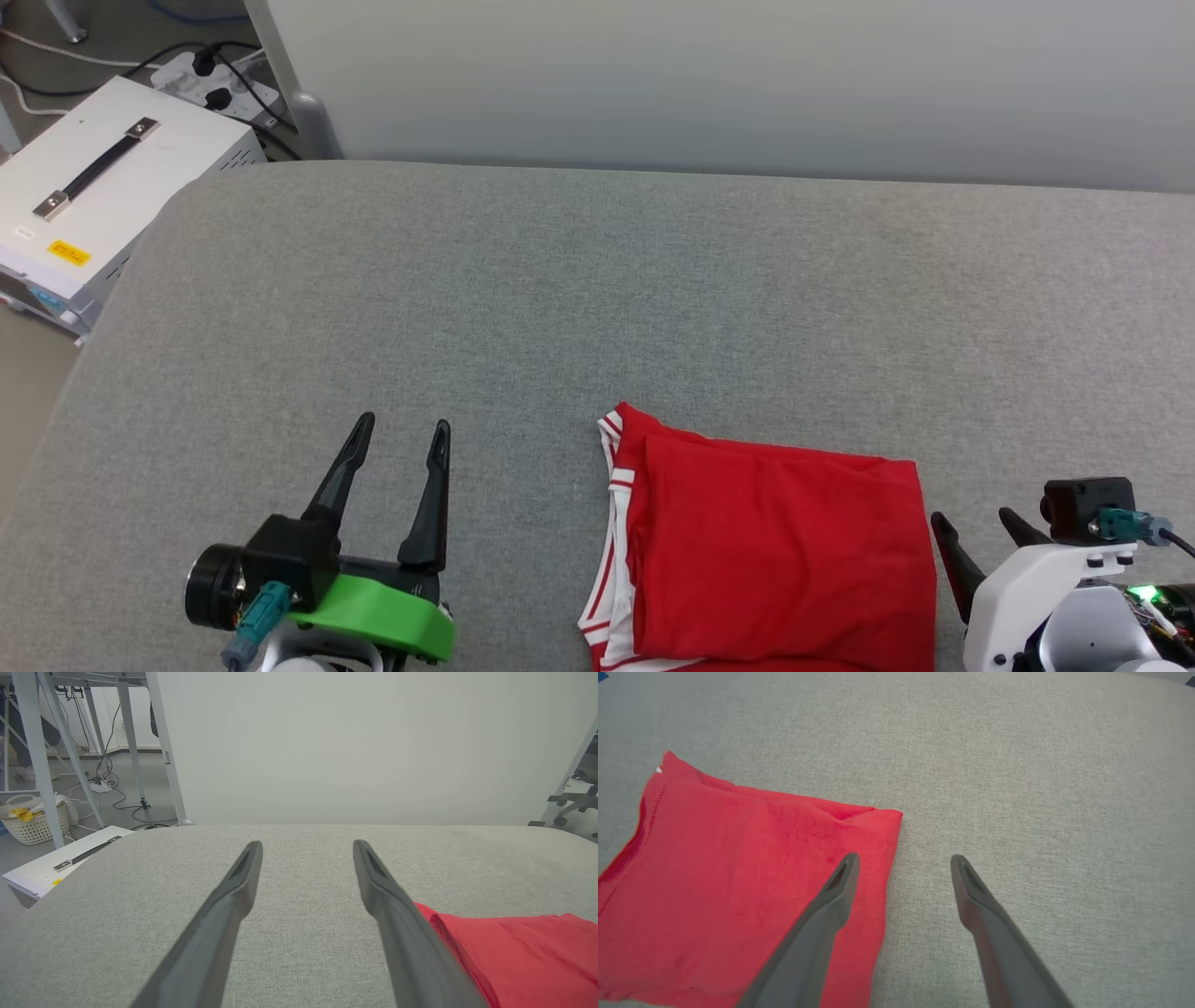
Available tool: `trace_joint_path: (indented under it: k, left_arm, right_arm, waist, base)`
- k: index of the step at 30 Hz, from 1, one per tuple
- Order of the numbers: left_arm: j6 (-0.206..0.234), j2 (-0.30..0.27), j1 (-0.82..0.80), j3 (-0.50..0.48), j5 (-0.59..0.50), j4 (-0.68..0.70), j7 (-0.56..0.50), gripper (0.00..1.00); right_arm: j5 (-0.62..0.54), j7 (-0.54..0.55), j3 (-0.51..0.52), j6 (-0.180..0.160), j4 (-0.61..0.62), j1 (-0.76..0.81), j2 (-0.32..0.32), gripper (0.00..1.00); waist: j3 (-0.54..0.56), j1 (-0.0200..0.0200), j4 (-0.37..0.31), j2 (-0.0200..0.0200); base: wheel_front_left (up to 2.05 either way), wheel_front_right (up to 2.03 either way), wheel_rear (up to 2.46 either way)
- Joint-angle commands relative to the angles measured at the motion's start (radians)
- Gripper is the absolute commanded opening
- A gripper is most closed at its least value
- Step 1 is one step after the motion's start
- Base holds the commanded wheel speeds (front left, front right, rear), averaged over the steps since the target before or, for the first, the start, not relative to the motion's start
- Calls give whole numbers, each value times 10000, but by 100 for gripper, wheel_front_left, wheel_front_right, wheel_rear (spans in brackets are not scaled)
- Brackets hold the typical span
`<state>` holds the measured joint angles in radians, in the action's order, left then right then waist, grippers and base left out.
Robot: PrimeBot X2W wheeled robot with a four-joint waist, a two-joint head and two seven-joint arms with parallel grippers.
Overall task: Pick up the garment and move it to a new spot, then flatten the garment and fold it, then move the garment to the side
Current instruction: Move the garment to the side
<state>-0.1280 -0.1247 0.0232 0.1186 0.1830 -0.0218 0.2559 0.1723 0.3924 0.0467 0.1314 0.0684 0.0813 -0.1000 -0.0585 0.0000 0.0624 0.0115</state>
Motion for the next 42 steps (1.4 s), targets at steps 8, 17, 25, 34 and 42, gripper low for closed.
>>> trace_joint_path:
  k: [8,17,25,34,42]
  left_arm:
    - [-27,-65,-543,143,100,-78,59,100]
    - [-27,-66,-734,242,150,15,59,100]
    - [-27,-86,-773,321,151,-85,59,100]
    - [-27,-99,-558,413,124,117,59,100]
    - [-27,-234,-662,891,27,385,59,100]
  right_arm:
    - [302,1416,-161,-7,-557,-139,233,100]
    - [377,1964,-571,-7,-1471,-307,346,67]
    - [70,1608,-995,-7,-1622,-631,-16,0]
    - [-535,1415,-2284,-7,-753,-1279,-1622,0]
    - [-857,1660,-3764,-7,-221,-2639,-3999,0]
  waist:
    - [-696,0,542,-115]
    - [-1002,0,783,-115]
    - [-880,0,571,-115]
    - [-644,0,-463,-115]
    - [-1016,0,-2035,-115]
  base:
    - [0,0,0]
    - [0,0,0]
    - [0,0,0]
    - [0,0,0]
    - [0,0,0]
